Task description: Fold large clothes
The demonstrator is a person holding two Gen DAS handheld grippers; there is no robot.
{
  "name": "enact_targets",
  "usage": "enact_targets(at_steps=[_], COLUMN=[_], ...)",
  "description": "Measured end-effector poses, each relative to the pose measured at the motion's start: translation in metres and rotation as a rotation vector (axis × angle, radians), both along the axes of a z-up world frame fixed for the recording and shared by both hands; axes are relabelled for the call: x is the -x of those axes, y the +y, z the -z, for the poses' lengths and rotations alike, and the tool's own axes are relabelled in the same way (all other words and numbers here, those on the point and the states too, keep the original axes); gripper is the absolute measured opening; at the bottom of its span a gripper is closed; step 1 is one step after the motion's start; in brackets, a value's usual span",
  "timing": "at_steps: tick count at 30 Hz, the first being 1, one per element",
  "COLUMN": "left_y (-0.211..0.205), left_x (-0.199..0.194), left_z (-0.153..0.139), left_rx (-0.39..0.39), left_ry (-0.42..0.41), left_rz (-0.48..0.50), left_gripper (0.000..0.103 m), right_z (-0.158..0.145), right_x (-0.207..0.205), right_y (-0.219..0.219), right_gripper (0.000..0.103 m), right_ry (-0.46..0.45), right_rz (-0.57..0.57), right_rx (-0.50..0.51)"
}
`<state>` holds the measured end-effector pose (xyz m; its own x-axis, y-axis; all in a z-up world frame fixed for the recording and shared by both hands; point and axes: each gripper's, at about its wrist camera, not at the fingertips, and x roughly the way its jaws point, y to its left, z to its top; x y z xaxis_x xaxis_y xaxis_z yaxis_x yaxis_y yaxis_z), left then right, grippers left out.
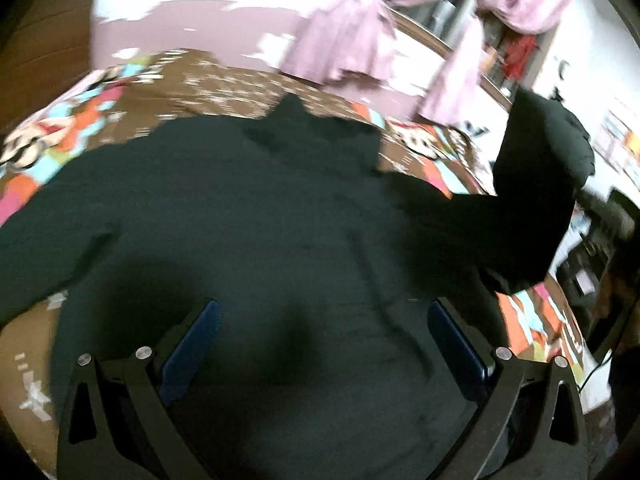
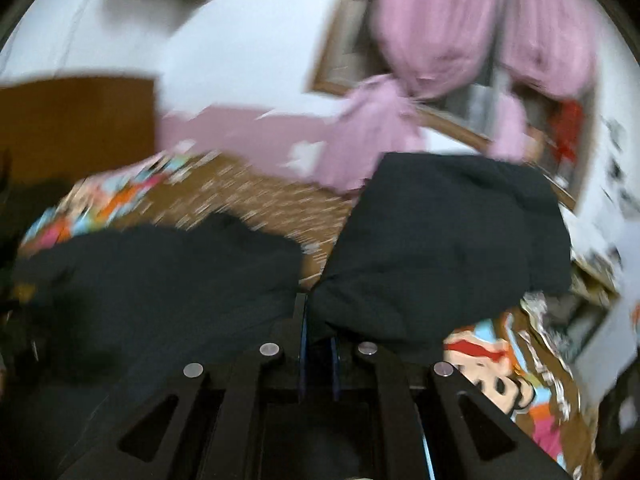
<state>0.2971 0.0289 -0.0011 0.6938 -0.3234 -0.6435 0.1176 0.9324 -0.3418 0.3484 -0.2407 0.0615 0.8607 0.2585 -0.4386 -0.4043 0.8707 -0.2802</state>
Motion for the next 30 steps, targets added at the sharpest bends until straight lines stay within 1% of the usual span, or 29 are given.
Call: enact_targets(at_steps=[2, 4, 5, 6, 7, 8, 9, 10, 11, 14, 15, 17, 18, 19, 20, 21, 22, 24, 26, 27, 28, 30], left_y=[0.028, 0.051, 0.056, 0.064, 0.072, 0.079, 0.08, 0.085, 0.088, 0.087, 0.085, 0.075, 0.071, 0.067, 0.063, 0.063, 0.059, 0.058, 0.054, 0.053, 0.052, 0.052], left_x=[0.016, 0.03, 0.032, 0.038, 0.044, 0.049, 0.05, 0.055, 0.058, 0.058, 0.055, 0.042, 0.038, 0.03, 0.02, 0.011, 0.001, -0.016, -0.03, -0.035, -0.042, -0.051], left_z=[0.0, 0.001, 0.0, 0.001, 0.002, 0.003, 0.003, 0.003, 0.002, -0.002, -0.003, -0.005, -0.005, -0.004, -0.001, 0.001, 0.005, 0.009, 0.011, 0.012, 0.014, 0.017], left_rx=[0.006, -0.02, -0.026, -0.024, -0.013, -0.003, 0.003, 0.014, 0.027, 0.054, 0.065, 0.102, 0.118, 0.143, 0.167, 0.188, 0.229, 0.275, 0.294, 0.29, 0.278, 0.269], left_ry=[0.0, 0.004, 0.008, 0.012, 0.017, 0.022, 0.024, 0.023, 0.019, 0.016, 0.013, 0.02, 0.028, 0.044, 0.066, 0.085, 0.114, 0.147, 0.165, 0.174, 0.192, 0.218], left_rz=[-0.018, -0.036, -0.046, -0.058, -0.068, -0.078, -0.084, -0.086, -0.084, -0.069, -0.057, -0.027, -0.018, -0.007, -0.008, -0.011, -0.011, -0.026, -0.034, -0.043, -0.057, -0.074], left_gripper=[0.101, 0.101, 0.101, 0.101, 0.101, 0.101, 0.101, 0.101, 0.101, 0.101, 0.101, 0.101, 0.101, 0.101, 0.101, 0.101, 0.101, 0.1, 0.1, 0.1, 0.099, 0.081], right_z=[0.023, 0.053, 0.068, 0.079, 0.095, 0.104, 0.108, 0.109, 0.107, 0.09, 0.079, 0.053, 0.044, 0.027, 0.015, -0.006, -0.021, -0.054, -0.084, -0.101, -0.111, -0.123], right_x=[0.005, 0.006, 0.008, 0.008, 0.006, 0.008, 0.01, 0.011, 0.011, 0.018, 0.021, 0.026, 0.033, 0.036, 0.04, 0.04, 0.041, 0.045, 0.049, 0.051, 0.05, 0.046], right_y=[0.03, 0.061, 0.077, 0.082, 0.095, 0.103, 0.107, 0.112, 0.114, 0.115, 0.111, 0.099, 0.089, 0.079, 0.068, 0.06, 0.053, 0.043, 0.038, 0.036, 0.035, 0.032], right_gripper=[0.009, 0.01, 0.015, 0.024, 0.032, 0.048, 0.066, 0.072, 0.074, 0.075, 0.078, 0.079, 0.08, 0.08, 0.081, 0.085, 0.086, 0.091, 0.092, 0.095, 0.097, 0.1], right_ry=[0.05, 0.128, 0.165, 0.197, 0.267, 0.305, 0.317, 0.322, 0.321, 0.317, 0.303, 0.27, 0.258, 0.242, 0.23, 0.213, 0.204, 0.194, 0.156, 0.123, 0.095, 0.046], right_rz=[-0.049, -0.092, -0.114, -0.131, -0.172, -0.193, -0.204, -0.224, -0.237, -0.269, -0.27, -0.26, -0.252, -0.239, -0.226, -0.203, -0.189, -0.187, -0.194, -0.197, -0.199, -0.2], right_rx=[0.048, 0.114, 0.142, 0.156, 0.178, 0.19, 0.195, 0.201, 0.211, 0.284, 0.305, 0.322, 0.321, 0.312, 0.3, 0.278, 0.255, 0.198, 0.147, 0.114, 0.085, 0.024])
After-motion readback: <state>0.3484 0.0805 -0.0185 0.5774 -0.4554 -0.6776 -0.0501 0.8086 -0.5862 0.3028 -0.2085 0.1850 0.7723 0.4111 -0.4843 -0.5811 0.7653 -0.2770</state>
